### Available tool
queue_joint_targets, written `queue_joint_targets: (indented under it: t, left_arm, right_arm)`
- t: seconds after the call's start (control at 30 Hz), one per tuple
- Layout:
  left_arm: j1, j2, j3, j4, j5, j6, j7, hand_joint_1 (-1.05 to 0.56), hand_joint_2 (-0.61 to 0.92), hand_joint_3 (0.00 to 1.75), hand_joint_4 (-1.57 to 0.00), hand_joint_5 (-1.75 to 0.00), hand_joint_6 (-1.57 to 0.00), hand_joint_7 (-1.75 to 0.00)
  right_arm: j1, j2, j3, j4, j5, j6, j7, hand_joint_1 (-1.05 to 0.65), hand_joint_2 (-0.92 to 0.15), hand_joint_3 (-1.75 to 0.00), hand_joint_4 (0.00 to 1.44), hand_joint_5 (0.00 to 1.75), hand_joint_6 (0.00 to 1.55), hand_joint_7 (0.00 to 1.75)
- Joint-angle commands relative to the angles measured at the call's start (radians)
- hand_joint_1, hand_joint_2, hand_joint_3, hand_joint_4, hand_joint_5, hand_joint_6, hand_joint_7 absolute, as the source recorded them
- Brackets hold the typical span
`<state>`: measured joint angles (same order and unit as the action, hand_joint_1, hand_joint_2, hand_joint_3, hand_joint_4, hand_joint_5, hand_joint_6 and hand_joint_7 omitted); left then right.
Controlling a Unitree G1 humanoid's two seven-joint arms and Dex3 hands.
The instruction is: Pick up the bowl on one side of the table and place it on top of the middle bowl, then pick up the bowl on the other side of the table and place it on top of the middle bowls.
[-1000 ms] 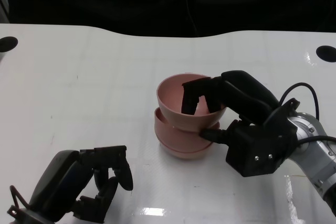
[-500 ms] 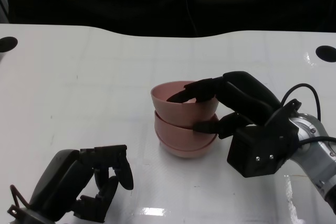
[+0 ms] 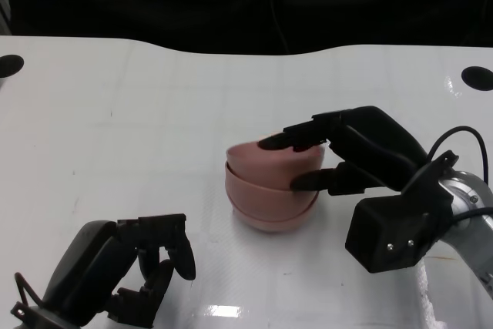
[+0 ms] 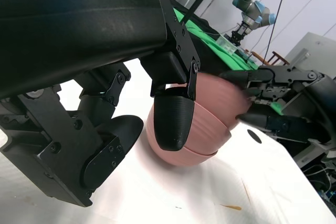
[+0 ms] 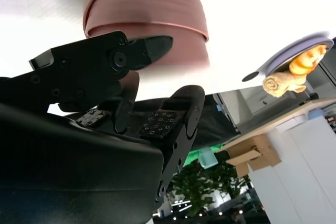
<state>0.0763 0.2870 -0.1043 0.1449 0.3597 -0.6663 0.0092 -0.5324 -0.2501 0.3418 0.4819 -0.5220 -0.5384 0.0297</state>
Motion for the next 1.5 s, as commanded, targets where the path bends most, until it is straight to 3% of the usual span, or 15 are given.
queue_joint_targets:
  t: [0.03, 0.27, 0.5, 0.6, 0.7, 0.93, 1.13, 1.3, 1.5]
  left_arm:
    - [0.008, 0.014, 0.006, 0.004, -0.003, -0.008, 0.002, 0.00, 0.23, 1.55, -0.88, -1.70, -0.84, -1.44]
    - [0.005, 0.014, 0.006, 0.015, -0.005, -0.021, 0.004, 0.00, 0.25, 1.53, -0.88, -1.71, -0.84, -1.44]
    - [0.004, 0.013, 0.006, 0.018, -0.005, -0.027, 0.004, 0.00, 0.26, 1.51, -0.88, -1.71, -0.84, -1.44]
    - [0.007, 0.010, 0.007, 0.010, -0.005, -0.012, 0.002, -0.02, 0.26, 1.53, -0.88, -1.72, -0.84, -1.44]
    - [0.008, 0.010, 0.006, 0.006, -0.006, -0.007, -0.001, -0.03, 0.26, 1.55, -0.87, -1.72, -0.83, -1.45]
    - [0.003, 0.011, 0.003, 0.007, -0.004, -0.008, -0.003, -0.02, 0.25, 1.55, -0.86, -1.73, -0.82, -1.47]
    - [0.000, 0.010, 0.001, 0.004, -0.002, -0.010, -0.001, -0.01, 0.25, 1.55, -0.87, -1.73, -0.82, -1.47]
    - [0.002, 0.007, 0.000, -0.002, 0.001, -0.005, 0.001, -0.01, 0.25, 1.55, -0.88, -1.72, -0.82, -1.47]
    - [0.001, 0.006, 0.002, -0.004, 0.001, -0.008, 0.003, -0.02, 0.25, 1.55, -0.88, -1.73, -0.83, -1.47]
  right_arm:
    - [0.013, -0.023, -0.019, -0.028, 0.018, 0.015, 0.014, -0.46, -0.92, -0.16, 0.54, 0.66, 0.70, 0.00]
    - [0.022, -0.039, -0.016, -0.066, 0.024, 0.041, 0.078, -0.59, -0.92, -0.31, 0.44, 0.62, 0.59, 0.00]
    - [0.029, -0.039, -0.020, -0.086, 0.024, 0.057, 0.097, -0.60, -0.92, -0.34, 0.42, 0.61, 0.57, 0.00]
    - [0.072, -0.067, -0.032, -0.164, 0.022, 0.065, 0.113, -0.66, -0.92, -0.36, 0.29, 0.56, 0.50, 0.00]
    - [0.108, -0.078, -0.046, -0.206, 0.014, 0.052, 0.089, -0.67, -0.92, -0.36, 0.27, 0.56, 0.50, 0.00]
    - [0.228, -0.104, -0.100, -0.291, 0.027, -0.038, -0.002, -0.55, -0.92, -0.27, 0.34, 0.64, 0.56, 0.04]
    - [0.350, -0.119, -0.149, -0.386, 0.076, -0.059, 0.003, -0.43, -0.92, -0.21, 0.36, 0.70, 0.60, 0.06]
    - [0.446, -0.099, -0.183, -0.417, 0.127, -0.096, -0.021, -0.26, -0.91, -0.17, 0.51, 0.81, 0.73, 0.13]
    - [0.526, -0.074, -0.213, -0.389, 0.195, -0.210, -0.059, -0.02, -0.90, -0.18, 0.73, 1.01, 0.95, 0.25]
